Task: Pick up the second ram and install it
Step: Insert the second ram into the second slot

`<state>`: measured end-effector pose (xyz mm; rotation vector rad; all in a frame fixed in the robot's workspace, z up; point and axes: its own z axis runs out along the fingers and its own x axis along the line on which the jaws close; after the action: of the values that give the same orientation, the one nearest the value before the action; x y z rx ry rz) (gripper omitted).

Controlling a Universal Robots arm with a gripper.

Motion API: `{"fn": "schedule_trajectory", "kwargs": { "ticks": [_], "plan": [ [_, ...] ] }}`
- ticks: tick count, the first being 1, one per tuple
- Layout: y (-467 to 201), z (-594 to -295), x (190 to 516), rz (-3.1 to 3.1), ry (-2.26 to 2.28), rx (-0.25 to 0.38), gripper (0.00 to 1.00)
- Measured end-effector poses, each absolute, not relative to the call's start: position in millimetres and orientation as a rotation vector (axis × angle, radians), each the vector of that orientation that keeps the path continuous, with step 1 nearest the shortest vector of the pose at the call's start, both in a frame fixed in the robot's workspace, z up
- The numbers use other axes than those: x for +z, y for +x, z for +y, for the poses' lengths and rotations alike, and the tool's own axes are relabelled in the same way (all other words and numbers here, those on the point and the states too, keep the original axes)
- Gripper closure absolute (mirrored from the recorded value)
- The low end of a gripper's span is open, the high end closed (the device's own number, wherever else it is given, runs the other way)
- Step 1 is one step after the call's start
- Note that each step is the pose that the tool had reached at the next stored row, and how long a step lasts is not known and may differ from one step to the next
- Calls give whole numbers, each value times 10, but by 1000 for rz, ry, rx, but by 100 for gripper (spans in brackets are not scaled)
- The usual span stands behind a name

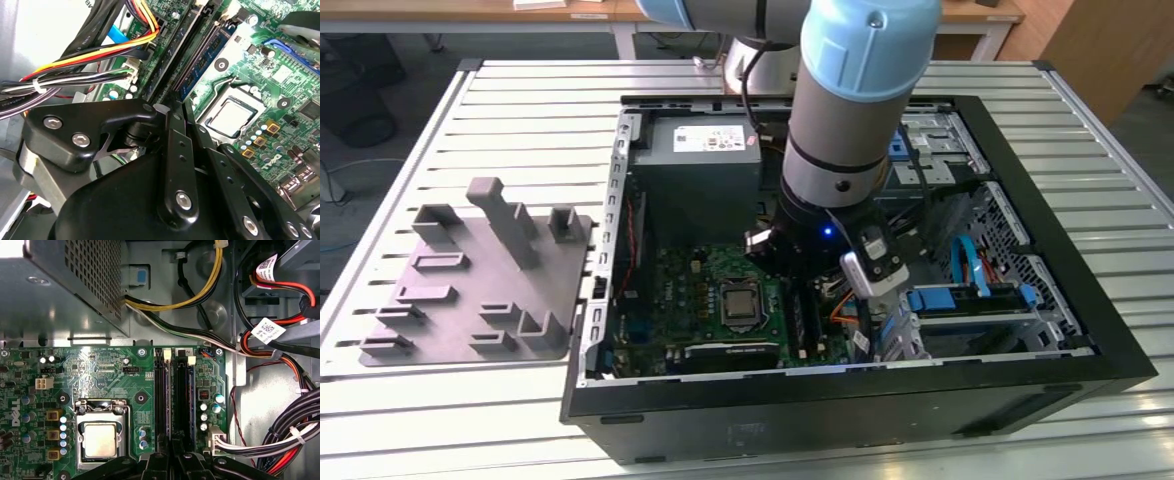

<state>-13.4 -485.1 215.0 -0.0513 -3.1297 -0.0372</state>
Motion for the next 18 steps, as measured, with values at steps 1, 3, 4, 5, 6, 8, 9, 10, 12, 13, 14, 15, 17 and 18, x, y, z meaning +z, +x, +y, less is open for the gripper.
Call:
{"fn": "schedule_trajectory", "kwargs": {
  "ticks": [1,3,4,5,6,8,9,10,12,13,14,15,17,18],
  "plan": [
    [-134,-4850,2146,-3130,-51,-37,86],
    [-132,-4850,2144,-3130,-47,-37,86],
    [-132,-4850,2143,-3130,-45,-37,86],
    [-132,-4850,2143,-3130,-44,-37,86],
    [-132,-4850,2143,-3130,-42,-37,86],
    [-132,-4850,2143,-3130,-39,-38,86],
    [-132,-4850,2143,-3130,-39,-38,86],
    [-132,-4850,2143,-3130,-38,-38,86],
    [-132,-4850,2134,-3130,-38,-38,86],
    [-132,-4850,2125,-3130,-38,-38,86],
    [-132,-4851,2114,-3129,-38,-37,86],
    [-132,-4851,2104,-3129,-38,-37,86],
    [-132,-4851,2095,-3129,-38,-37,86],
    [-132,-4851,2093,-3129,-38,-37,86]
  ]
}}
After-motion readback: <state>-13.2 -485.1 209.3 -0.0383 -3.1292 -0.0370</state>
